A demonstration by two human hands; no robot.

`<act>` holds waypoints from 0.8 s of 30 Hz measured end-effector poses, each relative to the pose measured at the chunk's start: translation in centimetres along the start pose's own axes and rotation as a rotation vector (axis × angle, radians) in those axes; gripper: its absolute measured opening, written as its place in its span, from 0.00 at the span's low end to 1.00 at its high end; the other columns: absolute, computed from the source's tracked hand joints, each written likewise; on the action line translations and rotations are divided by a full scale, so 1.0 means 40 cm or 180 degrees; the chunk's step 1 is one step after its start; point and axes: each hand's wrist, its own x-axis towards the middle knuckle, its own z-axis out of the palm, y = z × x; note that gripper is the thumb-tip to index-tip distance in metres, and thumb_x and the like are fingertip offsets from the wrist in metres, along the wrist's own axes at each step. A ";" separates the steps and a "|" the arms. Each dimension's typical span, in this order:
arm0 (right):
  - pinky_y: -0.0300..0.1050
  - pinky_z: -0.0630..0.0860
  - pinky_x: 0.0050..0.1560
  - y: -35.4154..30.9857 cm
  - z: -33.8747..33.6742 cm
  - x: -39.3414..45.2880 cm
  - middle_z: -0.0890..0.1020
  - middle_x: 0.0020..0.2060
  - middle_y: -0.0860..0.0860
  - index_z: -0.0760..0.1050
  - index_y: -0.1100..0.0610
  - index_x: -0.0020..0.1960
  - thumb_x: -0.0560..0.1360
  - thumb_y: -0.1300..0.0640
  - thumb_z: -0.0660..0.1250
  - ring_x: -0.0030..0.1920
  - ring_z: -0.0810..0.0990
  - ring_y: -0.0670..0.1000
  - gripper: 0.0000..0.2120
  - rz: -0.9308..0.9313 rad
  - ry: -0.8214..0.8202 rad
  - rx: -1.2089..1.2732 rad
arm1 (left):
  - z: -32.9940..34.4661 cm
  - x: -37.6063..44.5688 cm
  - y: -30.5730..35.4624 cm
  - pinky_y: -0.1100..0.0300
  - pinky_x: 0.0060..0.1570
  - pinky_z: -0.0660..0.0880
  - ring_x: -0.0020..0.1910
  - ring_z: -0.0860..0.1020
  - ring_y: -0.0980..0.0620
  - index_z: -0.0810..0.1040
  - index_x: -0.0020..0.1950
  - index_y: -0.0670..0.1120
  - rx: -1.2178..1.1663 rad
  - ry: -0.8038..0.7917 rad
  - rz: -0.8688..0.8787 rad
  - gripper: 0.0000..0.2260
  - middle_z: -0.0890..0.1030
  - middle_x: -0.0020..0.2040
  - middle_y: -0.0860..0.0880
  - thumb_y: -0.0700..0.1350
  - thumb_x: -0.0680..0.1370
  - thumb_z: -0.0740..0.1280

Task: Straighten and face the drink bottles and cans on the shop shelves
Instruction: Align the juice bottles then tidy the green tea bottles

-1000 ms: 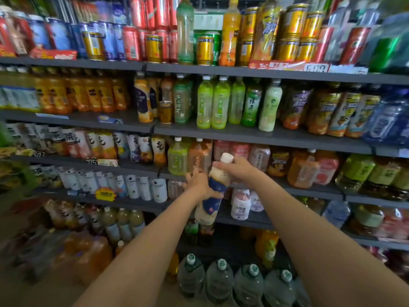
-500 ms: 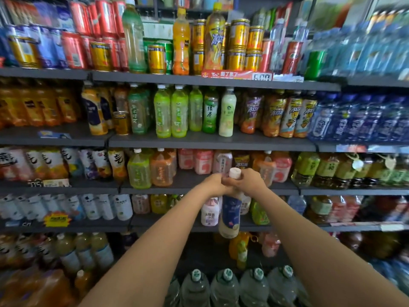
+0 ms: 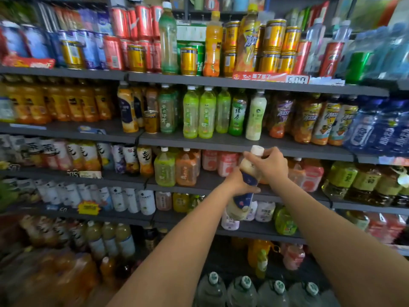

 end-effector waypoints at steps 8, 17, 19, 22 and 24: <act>0.48 0.71 0.51 -0.109 0.175 -0.037 0.78 0.51 0.54 0.72 0.59 0.53 0.66 0.39 0.72 0.55 0.77 0.56 0.28 -0.0004 -0.0039 0.0686 | -0.149 -0.031 -0.136 0.47 0.66 0.67 0.68 0.69 0.44 0.59 0.72 0.45 0.0091 0.0665 -0.0384 0.39 0.69 0.69 0.46 0.53 0.67 0.75; 0.50 0.74 0.52 -0.306 0.362 -0.104 0.75 0.46 0.51 0.69 0.56 0.49 0.66 0.38 0.71 0.53 0.76 0.55 0.25 -0.0282 -0.0482 0.0959 | -0.364 -0.098 -0.257 0.48 0.66 0.67 0.67 0.70 0.44 0.60 0.71 0.45 0.0064 0.1215 -0.0515 0.36 0.71 0.68 0.46 0.52 0.69 0.74; 0.46 0.70 0.47 -0.363 0.411 -0.130 0.75 0.46 0.51 0.69 0.57 0.51 0.67 0.38 0.71 0.50 0.75 0.53 0.25 -0.0424 -0.0587 0.0997 | -0.427 -0.111 -0.291 0.45 0.65 0.67 0.66 0.70 0.44 0.61 0.70 0.46 0.0195 0.1373 -0.0596 0.36 0.72 0.67 0.47 0.54 0.68 0.74; 0.44 0.67 0.44 -0.448 0.486 -0.162 0.74 0.45 0.50 0.70 0.57 0.51 0.68 0.39 0.70 0.46 0.72 0.50 0.25 -0.0638 -0.0753 0.1052 | -0.525 -0.130 -0.339 0.44 0.65 0.67 0.66 0.71 0.43 0.61 0.69 0.47 0.0238 0.1603 -0.0707 0.34 0.72 0.66 0.47 0.54 0.69 0.73; 0.44 0.68 0.45 -0.510 0.534 -0.182 0.74 0.44 0.50 0.69 0.56 0.48 0.68 0.39 0.70 0.46 0.73 0.51 0.22 -0.0754 -0.0887 0.1109 | -0.588 -0.148 -0.365 0.44 0.65 0.67 0.65 0.71 0.43 0.62 0.68 0.48 0.0218 0.1823 -0.0762 0.31 0.73 0.66 0.47 0.54 0.70 0.72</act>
